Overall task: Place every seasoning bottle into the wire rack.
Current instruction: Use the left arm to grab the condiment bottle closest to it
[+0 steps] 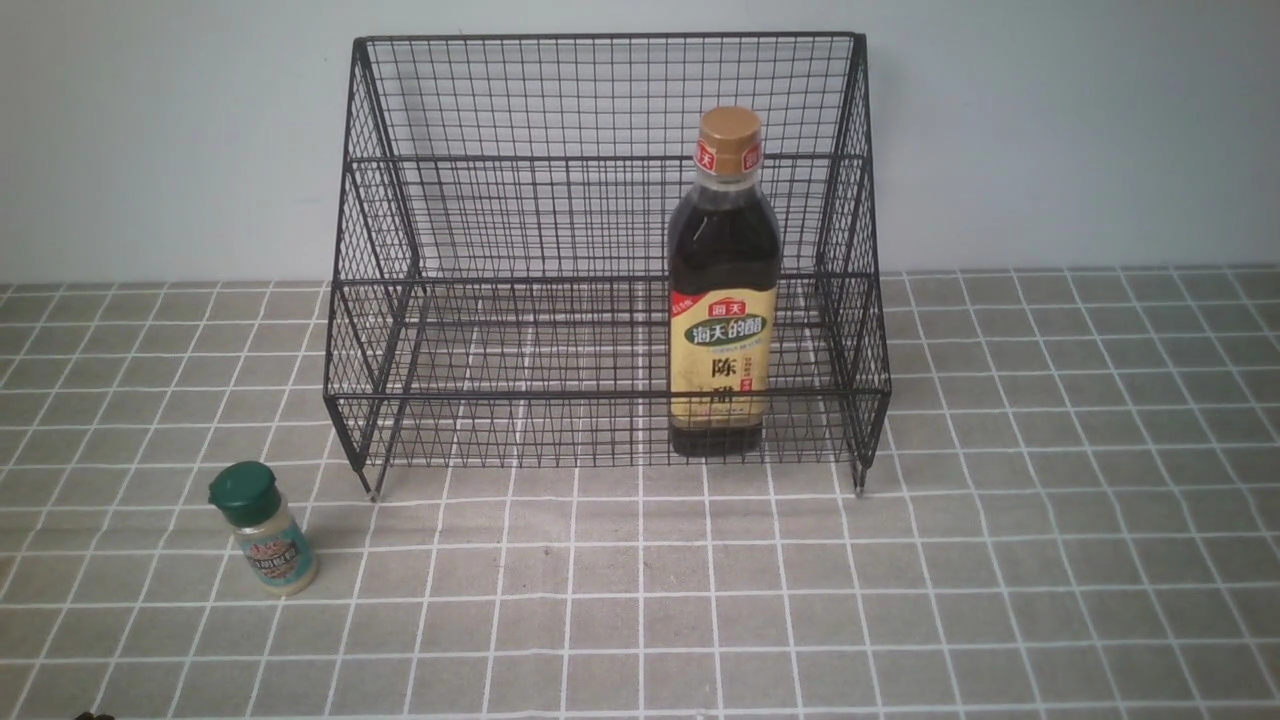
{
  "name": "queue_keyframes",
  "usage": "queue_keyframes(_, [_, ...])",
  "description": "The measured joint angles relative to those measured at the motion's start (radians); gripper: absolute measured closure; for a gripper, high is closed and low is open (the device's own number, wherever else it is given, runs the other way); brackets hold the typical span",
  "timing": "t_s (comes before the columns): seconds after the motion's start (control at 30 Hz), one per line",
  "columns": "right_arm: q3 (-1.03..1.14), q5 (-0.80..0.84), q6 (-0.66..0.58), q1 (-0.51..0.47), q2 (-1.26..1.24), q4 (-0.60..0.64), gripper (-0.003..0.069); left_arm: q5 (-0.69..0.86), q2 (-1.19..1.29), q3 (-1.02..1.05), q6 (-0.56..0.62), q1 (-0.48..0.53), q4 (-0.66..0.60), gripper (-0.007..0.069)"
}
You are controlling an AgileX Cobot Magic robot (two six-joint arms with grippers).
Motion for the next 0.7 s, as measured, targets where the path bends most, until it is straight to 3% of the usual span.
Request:
queue_keyframes(0.13, [0.131, 0.090, -0.143, 0.000, -0.066, 0.333, 0.0671, 0.000, 0.000, 0.000, 0.000, 0.000, 0.000, 0.0631])
queue_keyframes(0.33, [0.244, 0.368, -0.660, 0.000, -0.071, 0.673, 0.0671, 0.001, 0.000, 0.000, 0.000, 0.000, 0.000, 0.0631])
queue_keyframes(0.37, [0.246, 0.381, -0.660, 0.000, -0.071, 0.673, 0.0671, 0.001, 0.000, 0.000, 0.000, 0.000, 0.000, 0.0631])
queue_keyframes(0.4, [0.255, 0.505, -0.772, 0.000, -0.071, 0.832, 0.0671, 0.001, 0.000, 0.000, 0.000, 0.000, 0.000, 0.0631])
queue_keyframes(0.47, [0.256, 0.561, -0.808, 0.000, -0.071, 0.926, 0.0671, 0.001, 0.000, 0.000, 0.000, 0.000, 0.000, 0.0631])
queue_keyframes(0.53, [0.259, 0.651, -0.915, 0.000, -0.071, 1.237, 0.0671, 0.001, 0.000, 0.000, 0.000, 0.000, 0.000, 0.0631])
queue_keyframes(0.7, [0.259, 0.510, -1.203, 0.000, -0.101, 1.739, 0.0672, 0.001, 0.000, 0.000, 0.000, 0.000, 0.000, 0.0631])
